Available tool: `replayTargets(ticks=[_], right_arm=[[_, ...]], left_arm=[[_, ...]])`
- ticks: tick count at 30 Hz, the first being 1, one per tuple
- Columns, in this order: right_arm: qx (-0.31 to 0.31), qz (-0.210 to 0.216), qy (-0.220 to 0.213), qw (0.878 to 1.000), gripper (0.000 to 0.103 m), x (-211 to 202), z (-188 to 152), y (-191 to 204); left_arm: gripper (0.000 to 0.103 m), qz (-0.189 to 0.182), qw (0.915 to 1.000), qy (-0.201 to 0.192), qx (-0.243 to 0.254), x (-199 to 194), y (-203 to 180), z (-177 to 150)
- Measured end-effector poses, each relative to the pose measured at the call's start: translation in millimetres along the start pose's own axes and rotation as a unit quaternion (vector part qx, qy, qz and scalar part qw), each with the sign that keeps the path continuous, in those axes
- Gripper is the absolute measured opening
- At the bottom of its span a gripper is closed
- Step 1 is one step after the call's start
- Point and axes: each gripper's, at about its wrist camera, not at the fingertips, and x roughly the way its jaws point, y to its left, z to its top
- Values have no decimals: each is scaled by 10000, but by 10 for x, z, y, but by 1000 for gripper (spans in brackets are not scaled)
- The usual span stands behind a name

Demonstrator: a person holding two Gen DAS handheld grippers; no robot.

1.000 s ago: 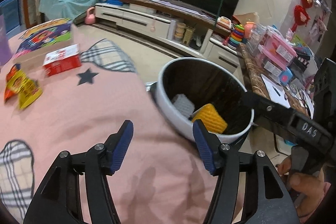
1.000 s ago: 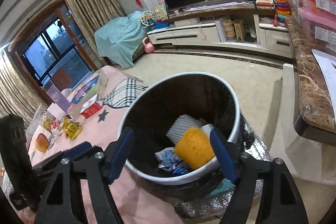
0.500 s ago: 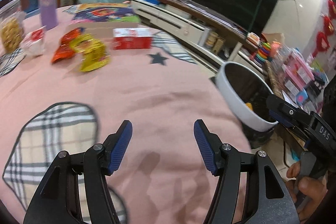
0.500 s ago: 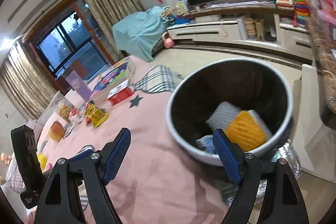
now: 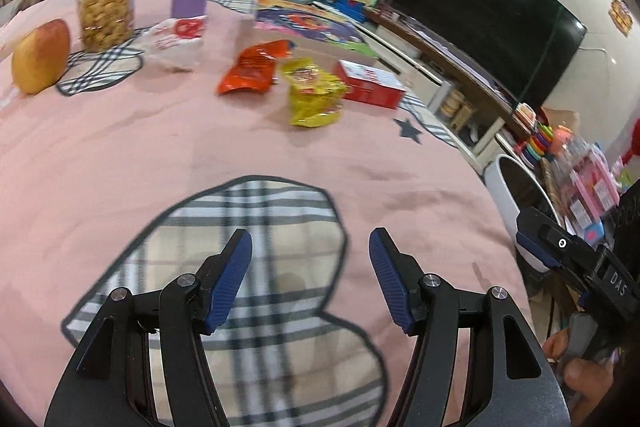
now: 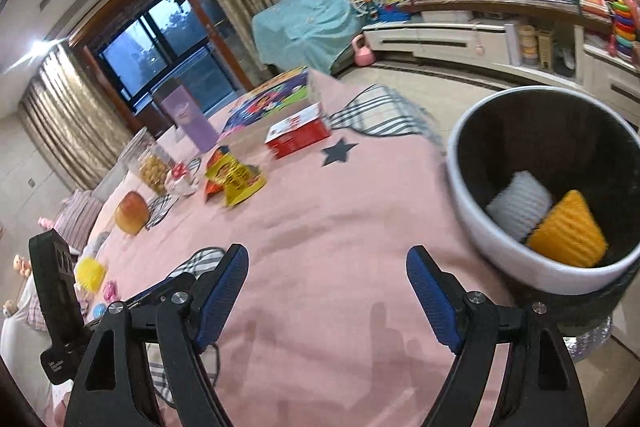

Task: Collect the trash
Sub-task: 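Move both tools back over the table toward the remaining wrappers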

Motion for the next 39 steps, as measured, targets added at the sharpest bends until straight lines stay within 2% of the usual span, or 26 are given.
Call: replayTargets(ticks=[10, 21, 39], right_arm=[[-264, 218, 219, 9992, 86, 307, -11, 342], [-490, 379, 390, 9973, 86, 650, 49, 600], [-724, 464, 470, 9952, 86, 1178, 295, 792]], left_arm=[[62, 245, 9994, -29, -255, -35, 395, 53], [64, 481, 9983, -90, -304, -2, 622, 241], [67, 796, 9963, 14, -327, 375, 1004, 753]])
